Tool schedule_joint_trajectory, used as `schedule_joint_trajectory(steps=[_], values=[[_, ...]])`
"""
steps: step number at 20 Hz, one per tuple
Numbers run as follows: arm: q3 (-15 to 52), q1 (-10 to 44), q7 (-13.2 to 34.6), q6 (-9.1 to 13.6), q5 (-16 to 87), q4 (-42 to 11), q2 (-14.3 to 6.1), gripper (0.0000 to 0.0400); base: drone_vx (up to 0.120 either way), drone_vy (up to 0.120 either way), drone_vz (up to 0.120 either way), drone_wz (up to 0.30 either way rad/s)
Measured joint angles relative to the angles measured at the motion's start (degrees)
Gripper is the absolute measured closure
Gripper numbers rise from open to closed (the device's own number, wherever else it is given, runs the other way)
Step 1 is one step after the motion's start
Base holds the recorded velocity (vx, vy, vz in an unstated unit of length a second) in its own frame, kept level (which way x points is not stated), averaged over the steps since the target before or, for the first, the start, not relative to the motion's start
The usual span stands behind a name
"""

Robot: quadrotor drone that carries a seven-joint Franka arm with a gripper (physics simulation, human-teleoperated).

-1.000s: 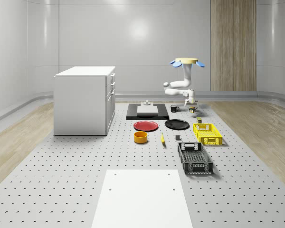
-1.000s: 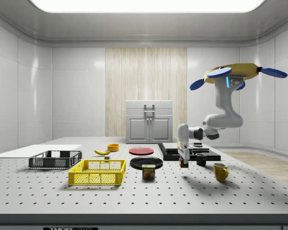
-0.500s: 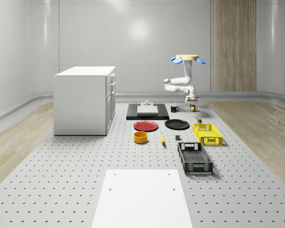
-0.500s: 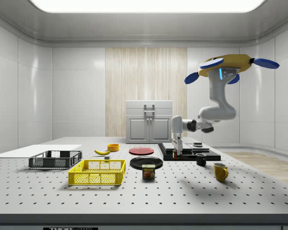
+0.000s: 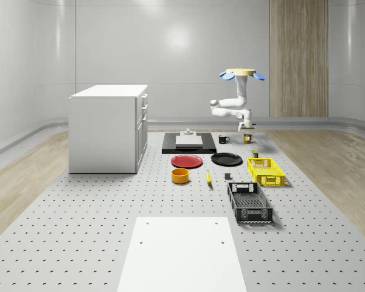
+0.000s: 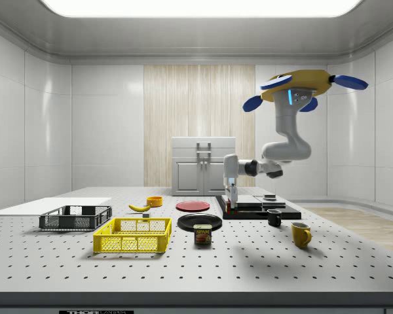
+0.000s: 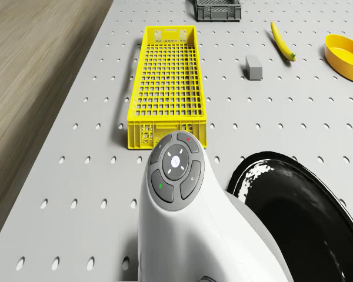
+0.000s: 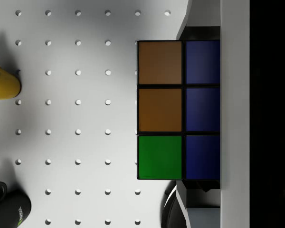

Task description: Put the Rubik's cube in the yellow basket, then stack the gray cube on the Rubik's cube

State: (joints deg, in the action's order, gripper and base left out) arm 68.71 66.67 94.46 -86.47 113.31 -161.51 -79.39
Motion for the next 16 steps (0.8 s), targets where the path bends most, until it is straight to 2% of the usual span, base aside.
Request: schedule_joint_trajectory(steps=[16], values=[[0.25,0.51,0.42,-1.14,-0.6,0.09,-1.23,0.0075,0.12,0.0,0.0,0.0]])
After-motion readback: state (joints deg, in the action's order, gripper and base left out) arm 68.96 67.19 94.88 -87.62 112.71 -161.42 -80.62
